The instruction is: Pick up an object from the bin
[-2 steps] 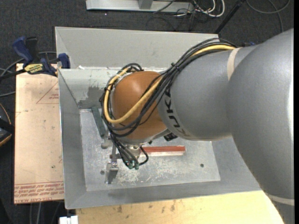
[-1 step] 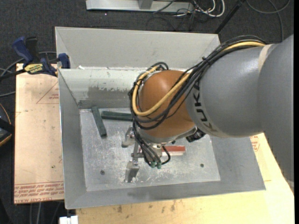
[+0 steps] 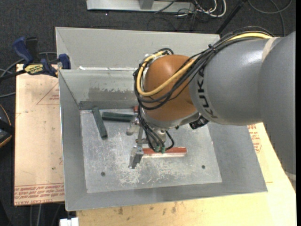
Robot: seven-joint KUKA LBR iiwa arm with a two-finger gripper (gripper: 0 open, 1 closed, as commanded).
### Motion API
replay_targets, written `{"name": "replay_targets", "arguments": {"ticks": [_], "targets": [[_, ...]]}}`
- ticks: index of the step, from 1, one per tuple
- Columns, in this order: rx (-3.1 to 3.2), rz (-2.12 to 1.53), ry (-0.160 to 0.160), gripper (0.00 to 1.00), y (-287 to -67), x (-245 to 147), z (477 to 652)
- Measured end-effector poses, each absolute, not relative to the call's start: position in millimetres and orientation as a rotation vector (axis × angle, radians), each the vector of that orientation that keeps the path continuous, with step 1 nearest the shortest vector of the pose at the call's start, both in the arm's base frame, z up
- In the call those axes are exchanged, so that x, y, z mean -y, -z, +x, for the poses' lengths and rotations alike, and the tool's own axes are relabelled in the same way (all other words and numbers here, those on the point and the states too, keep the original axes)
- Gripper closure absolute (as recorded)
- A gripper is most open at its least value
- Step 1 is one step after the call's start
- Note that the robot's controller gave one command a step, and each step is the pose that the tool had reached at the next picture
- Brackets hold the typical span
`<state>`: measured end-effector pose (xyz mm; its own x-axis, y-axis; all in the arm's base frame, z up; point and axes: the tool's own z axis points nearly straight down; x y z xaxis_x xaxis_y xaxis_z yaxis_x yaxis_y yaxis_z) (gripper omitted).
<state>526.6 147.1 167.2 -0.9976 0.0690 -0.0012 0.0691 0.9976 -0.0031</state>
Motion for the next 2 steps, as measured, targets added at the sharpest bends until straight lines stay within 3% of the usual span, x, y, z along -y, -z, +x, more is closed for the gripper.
{"name": "replay_targets", "arguments": {"ticks": [1, 2], "targets": [[-3.138, 0.138, -0.005, 0.00, -150.3, -113.1, 521.7], [-3.135, 0.001, -0.002, 0.00, -103.2, -85.2, 527.8]]}}
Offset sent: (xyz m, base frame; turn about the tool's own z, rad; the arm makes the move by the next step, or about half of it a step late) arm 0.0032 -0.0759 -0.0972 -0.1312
